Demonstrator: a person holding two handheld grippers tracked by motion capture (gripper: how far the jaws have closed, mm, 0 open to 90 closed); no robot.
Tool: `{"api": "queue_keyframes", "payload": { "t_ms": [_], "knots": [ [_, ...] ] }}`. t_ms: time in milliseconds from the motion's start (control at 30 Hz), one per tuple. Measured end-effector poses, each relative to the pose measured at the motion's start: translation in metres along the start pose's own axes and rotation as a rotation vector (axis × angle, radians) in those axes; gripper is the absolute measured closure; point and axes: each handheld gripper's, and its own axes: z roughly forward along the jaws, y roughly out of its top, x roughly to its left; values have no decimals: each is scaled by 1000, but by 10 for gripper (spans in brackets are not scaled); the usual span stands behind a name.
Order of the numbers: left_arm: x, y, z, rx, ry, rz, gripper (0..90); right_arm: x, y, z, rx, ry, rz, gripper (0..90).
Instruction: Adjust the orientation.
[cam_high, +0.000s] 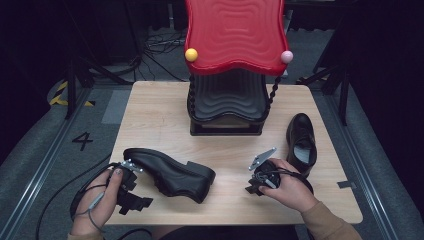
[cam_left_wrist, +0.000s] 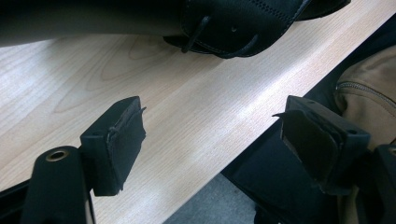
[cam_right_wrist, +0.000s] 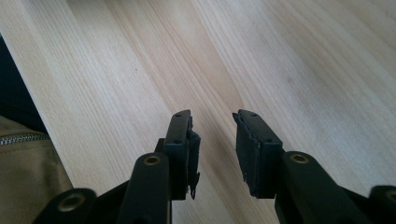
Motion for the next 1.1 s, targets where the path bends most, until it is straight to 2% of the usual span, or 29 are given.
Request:
{"api": "queue_keyframes", "payload": {
  "t_ms": [100, 167, 200, 433, 567, 700, 967, 1100],
  "knots": [
    [-1, 0, 0, -7, 11, 4, 217, -1, 0, -1, -2, 5, -4, 663],
    [-2, 0, 0, -20, 44, 15, 157, -2, 1, 0, -13, -4, -5, 660],
    [-2, 0, -1, -30, 51, 15, 165, -2, 1, 0, -15, -2, -4, 653],
    [-3, 0, -3, -38, 34, 30, 185, 1, 5, -3, -40, 45, 0, 650],
    [-5, -1, -5, -35, 33, 37, 186, 5, 14, -9, -53, 30, -18, 664],
    [-6, -1, -5, -37, 26, 56, 186, 8, 20, -12, -52, 34, -38, 663],
    [-7, 0, -7, -40, 27, 67, 188, 13, 39, -24, -59, 60, -82, 743],
    [-6, -1, -9, -51, 32, 71, 188, 19, 56, -26, -78, 69, -92, 796]
  ]
}}
